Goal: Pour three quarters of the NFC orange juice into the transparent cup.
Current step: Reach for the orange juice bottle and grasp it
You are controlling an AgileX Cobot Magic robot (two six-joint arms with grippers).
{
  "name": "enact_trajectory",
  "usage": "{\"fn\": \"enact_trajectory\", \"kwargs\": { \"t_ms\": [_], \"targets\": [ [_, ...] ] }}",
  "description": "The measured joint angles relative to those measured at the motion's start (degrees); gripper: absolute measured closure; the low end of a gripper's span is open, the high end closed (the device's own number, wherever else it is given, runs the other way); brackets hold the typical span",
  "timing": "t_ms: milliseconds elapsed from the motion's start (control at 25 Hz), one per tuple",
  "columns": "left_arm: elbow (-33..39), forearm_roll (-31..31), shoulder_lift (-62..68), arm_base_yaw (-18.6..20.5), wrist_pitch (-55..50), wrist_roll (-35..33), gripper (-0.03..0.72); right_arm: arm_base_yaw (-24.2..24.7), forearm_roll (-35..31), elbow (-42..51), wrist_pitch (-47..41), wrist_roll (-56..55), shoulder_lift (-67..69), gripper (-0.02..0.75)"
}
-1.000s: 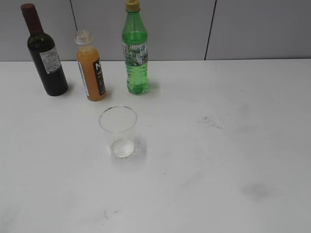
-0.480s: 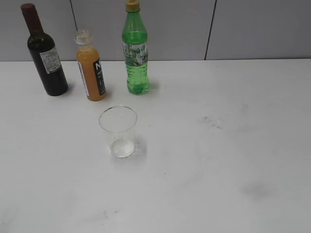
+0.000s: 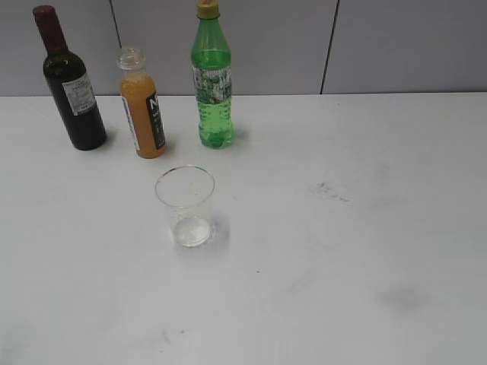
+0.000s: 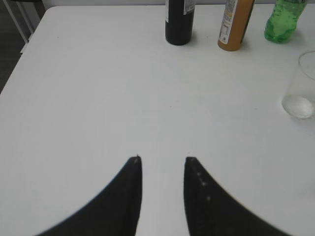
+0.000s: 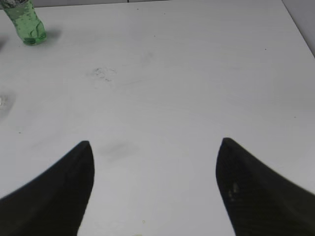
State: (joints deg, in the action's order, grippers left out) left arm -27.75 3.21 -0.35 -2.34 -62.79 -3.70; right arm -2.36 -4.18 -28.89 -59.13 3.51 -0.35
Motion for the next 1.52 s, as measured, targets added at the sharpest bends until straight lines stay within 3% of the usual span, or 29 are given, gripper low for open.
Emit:
{"fn": "enact_trajectory", "kwargs": {
  "t_ms": [1520],
  "targets": [
    [0.0,0.0,0.0,0.0,0.0,0.0,0.45,0.0,0.0,0.0,0.0,0.0,0.0,0.147]
  ]
}}
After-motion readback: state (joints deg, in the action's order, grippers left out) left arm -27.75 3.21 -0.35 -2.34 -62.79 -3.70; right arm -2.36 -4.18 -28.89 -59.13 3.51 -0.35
